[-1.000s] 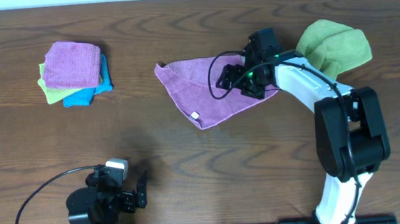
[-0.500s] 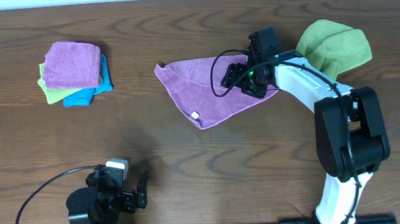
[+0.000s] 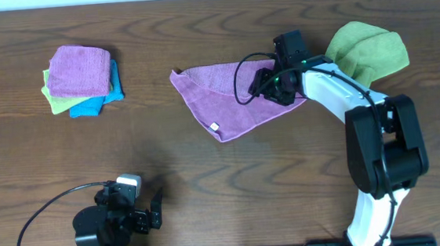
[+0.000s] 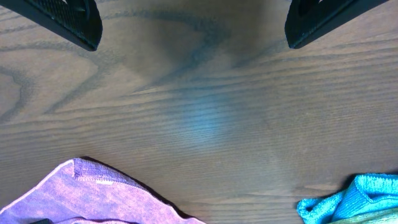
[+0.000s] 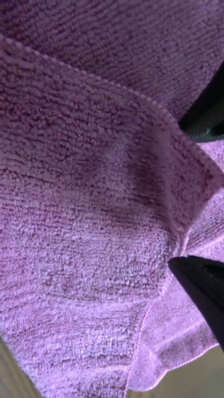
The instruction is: Fold the cloth
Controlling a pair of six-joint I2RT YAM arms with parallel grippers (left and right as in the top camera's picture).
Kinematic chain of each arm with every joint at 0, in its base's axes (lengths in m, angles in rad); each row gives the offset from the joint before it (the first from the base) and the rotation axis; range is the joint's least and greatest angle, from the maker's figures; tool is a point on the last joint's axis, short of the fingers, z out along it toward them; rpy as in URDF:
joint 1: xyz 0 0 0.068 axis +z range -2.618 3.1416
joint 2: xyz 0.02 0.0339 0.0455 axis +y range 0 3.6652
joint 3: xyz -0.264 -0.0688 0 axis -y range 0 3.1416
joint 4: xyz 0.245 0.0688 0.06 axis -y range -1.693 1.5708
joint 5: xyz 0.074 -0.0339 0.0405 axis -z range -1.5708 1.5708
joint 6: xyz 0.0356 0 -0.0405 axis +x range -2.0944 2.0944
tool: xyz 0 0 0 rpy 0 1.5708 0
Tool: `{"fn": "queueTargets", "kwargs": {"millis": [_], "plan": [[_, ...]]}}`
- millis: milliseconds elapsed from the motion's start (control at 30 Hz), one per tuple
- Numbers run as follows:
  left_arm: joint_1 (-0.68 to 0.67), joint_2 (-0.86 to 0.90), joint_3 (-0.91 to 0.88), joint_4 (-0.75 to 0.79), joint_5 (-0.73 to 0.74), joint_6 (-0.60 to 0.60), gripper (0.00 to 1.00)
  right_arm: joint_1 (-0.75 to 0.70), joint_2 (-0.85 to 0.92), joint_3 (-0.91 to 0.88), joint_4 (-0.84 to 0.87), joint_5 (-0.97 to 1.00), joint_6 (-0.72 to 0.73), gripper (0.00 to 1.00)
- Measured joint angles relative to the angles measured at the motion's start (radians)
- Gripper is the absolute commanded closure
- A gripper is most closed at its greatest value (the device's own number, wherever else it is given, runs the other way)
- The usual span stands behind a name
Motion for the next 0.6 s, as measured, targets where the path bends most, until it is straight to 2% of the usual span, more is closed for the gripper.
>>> {"fn": "queueTargets", "kwargs": {"millis": [167, 200, 367, 400, 433, 600], "plan": [[0.0, 0.0, 0.0, 0.0, 0.0, 0.0, 0.05, 0.0, 0.005, -0.002, 0.003, 0.015, 0.003, 0.52], [0.0, 0.0, 0.0, 0.0, 0.0, 0.0, 0.05, 0.0, 0.006, -0.002, 0.005, 0.019, 0.003, 0.56], [0.0, 0.0, 0.0, 0.0, 0.0, 0.0, 0.05, 0.0, 0.021, -0.002, 0.012, 0.037, 0.009, 0.86], [0.0, 0.0, 0.0, 0.0, 0.0, 0.0, 0.05, 0.0, 0.026, -0.003, 0.014, 0.042, 0.013, 0.95], [0.0, 0.0, 0.0, 0.0, 0.0, 0.0, 0.05, 0.0, 0.028, -0.003, 0.014, 0.045, 0.008, 0.99], [0.0, 0.0, 0.0, 0.0, 0.0, 0.0, 0.05, 0.0, 0.03, -0.004, 0.024, 0.054, 0.011, 0.99]]}}
